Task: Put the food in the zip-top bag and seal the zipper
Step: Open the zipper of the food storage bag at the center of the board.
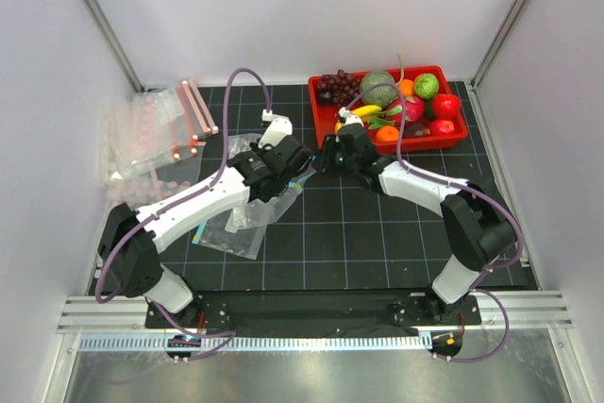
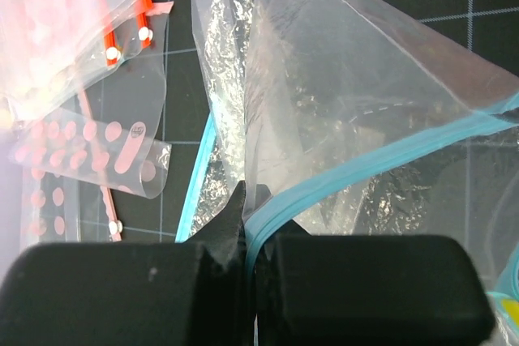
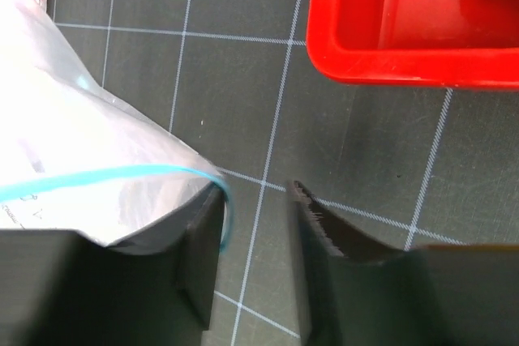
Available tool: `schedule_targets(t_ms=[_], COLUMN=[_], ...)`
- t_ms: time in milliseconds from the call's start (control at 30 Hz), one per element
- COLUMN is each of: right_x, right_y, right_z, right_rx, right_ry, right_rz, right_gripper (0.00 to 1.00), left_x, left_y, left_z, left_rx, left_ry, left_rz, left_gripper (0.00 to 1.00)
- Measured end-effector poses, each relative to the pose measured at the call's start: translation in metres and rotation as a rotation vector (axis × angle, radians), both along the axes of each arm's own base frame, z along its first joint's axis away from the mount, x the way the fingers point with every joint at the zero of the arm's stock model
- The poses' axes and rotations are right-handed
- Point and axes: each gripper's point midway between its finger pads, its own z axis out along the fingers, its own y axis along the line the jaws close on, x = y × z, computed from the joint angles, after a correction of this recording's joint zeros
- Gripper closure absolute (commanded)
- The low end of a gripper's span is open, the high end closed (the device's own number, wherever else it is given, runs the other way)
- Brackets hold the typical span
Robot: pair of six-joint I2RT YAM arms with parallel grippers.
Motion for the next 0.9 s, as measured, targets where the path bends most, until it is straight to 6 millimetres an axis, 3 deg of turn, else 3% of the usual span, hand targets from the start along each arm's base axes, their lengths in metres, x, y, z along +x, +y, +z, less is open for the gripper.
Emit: schedule_targets(t_ms=[67, 167, 300, 533, 667, 900], right_x=[0.000, -0.001, -0.001, -0.016, -0.021, -0.024], right_y=[0.001, 0.001, 0.003, 0.005, 0.010, 0.008], right_z=[0.001, 0.000, 0.001, 0.004, 0.021, 0.055], right_rx=[0.006, 0.011, 0.018, 0.066, 0.116, 0.165], right_ry=[0.001, 0.005, 0.005, -0.014, -0.053, -0.138], right_rz=[0.009, 0.017, 0.026, 0.078, 0.113, 0.126], right_gripper=[0.45, 0.37, 0.32, 0.28, 0.25, 0.00], left_x=[0.000, 0.001, 0.003, 0.013, 0.017, 0.018], left_y=[0.000, 0.001, 0.001, -0.003, -0.003, -0.004], left_z=[0.000, 0.000, -0.004, -0.035, -0.047, -0.049], left_rx=[0.001, 0.005, 0.024, 0.053, 0.064, 0.063], left_ry=[0.001, 0.002, 0.015, 0.094, 0.127, 0.137], left_rz=[-0.001, -0.001, -0.009, -0.021, -0.021, -0.027], left_gripper=[0.97, 0.97, 0.97, 0.99, 0.99, 0.99])
